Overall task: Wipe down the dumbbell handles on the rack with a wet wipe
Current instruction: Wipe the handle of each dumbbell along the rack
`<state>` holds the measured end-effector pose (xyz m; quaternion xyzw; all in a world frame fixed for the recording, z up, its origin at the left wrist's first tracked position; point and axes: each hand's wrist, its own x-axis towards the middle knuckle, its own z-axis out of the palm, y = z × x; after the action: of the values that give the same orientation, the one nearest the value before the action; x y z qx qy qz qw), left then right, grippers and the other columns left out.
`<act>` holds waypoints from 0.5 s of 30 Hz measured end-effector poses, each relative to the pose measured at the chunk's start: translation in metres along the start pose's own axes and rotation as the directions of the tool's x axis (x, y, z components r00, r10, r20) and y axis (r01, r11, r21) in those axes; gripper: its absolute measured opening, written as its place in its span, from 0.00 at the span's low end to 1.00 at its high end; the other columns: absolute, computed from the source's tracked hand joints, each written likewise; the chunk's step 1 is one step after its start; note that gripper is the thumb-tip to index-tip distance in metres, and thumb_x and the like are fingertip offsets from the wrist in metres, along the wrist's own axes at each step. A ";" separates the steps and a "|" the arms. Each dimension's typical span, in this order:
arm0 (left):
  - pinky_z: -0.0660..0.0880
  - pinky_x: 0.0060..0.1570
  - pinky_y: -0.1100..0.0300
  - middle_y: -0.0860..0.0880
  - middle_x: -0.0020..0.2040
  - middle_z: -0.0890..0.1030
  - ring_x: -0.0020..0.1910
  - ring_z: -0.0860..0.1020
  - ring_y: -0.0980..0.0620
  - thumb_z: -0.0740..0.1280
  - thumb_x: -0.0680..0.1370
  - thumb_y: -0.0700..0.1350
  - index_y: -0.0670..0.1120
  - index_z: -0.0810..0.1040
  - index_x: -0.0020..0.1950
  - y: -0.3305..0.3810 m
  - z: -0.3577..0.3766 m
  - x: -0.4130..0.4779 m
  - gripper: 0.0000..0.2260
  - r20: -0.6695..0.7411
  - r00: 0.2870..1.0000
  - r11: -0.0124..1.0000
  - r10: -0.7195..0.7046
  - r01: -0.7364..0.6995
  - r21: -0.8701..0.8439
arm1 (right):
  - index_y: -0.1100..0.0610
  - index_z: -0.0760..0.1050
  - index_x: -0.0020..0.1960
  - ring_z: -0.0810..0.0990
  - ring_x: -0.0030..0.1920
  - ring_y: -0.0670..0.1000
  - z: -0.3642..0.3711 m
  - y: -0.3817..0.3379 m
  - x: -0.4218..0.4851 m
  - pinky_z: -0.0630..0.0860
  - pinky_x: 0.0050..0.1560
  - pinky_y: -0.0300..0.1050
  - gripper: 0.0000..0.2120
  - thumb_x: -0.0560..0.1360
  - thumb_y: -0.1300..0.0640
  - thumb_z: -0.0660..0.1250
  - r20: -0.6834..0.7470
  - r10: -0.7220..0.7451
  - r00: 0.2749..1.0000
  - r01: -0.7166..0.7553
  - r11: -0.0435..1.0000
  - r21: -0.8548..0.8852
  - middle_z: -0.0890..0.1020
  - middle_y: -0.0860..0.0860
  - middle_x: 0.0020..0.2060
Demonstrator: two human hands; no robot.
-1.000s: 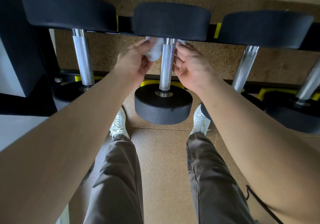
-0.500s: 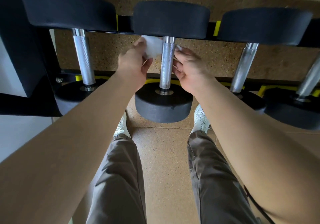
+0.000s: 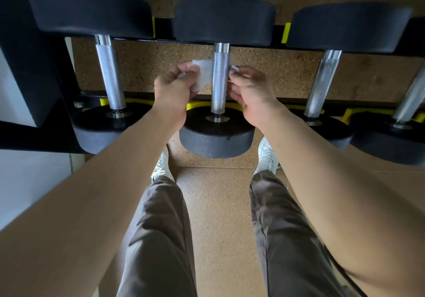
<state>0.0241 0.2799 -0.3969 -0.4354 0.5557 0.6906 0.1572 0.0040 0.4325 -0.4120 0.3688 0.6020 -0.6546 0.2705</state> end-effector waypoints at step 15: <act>0.77 0.58 0.47 0.45 0.46 0.83 0.50 0.80 0.45 0.72 0.73 0.43 0.51 0.84 0.44 -0.004 -0.028 0.009 0.04 0.227 0.973 0.887 0.044 -0.143 0.440 | 0.55 0.80 0.37 0.80 0.40 0.48 -0.016 0.015 -0.005 0.73 0.42 0.38 0.07 0.74 0.60 0.73 0.070 -0.154 0.986 0.169 0.870 -0.463 0.83 0.52 0.37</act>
<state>0.0337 0.2536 -0.4065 -0.2838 0.7020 0.5908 0.2787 0.0220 0.4461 -0.4169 0.2311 0.7662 -0.5164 0.3048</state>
